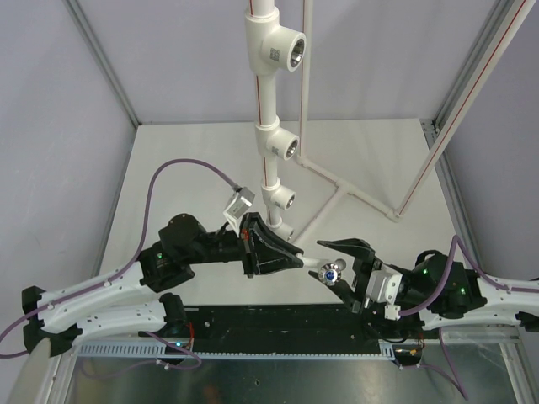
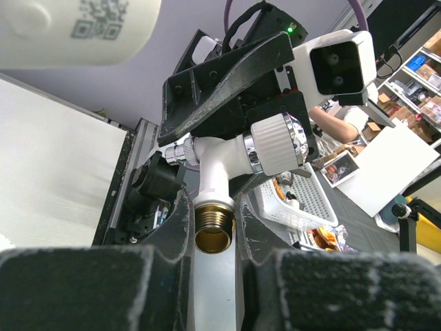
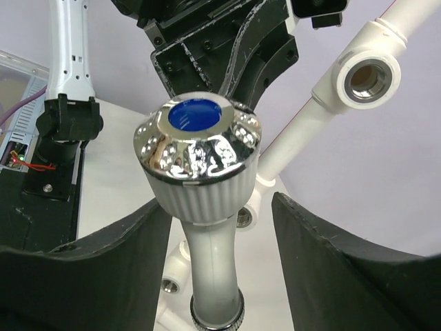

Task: Install the water faucets
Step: Adjust the water faucet.

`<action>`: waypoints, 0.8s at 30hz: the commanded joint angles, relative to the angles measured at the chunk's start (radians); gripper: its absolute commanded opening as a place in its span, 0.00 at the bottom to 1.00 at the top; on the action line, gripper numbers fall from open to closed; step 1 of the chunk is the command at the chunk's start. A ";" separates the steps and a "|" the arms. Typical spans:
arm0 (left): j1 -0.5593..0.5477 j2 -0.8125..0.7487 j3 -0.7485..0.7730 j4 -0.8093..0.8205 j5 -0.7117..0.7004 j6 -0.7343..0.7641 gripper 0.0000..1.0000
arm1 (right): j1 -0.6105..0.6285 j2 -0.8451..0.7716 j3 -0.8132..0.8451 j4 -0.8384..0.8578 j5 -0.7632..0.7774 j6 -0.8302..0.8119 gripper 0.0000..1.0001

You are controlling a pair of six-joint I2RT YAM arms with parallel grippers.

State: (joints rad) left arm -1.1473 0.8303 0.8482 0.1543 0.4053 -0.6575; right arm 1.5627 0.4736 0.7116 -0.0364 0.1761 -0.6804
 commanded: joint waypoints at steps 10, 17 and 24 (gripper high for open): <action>-0.006 -0.011 0.018 0.114 0.060 -0.050 0.00 | 0.008 0.032 -0.014 0.126 -0.013 -0.015 0.56; -0.010 0.005 0.016 0.127 0.073 -0.056 0.00 | 0.008 0.066 -0.014 0.183 -0.035 -0.020 0.44; -0.013 0.016 0.008 0.134 0.079 -0.057 0.00 | 0.008 0.087 -0.006 0.201 -0.048 -0.024 0.44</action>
State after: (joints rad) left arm -1.1481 0.8307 0.8482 0.2447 0.4564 -0.7002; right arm 1.5635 0.5358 0.6956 0.0738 0.1493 -0.6930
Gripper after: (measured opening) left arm 0.202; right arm 0.435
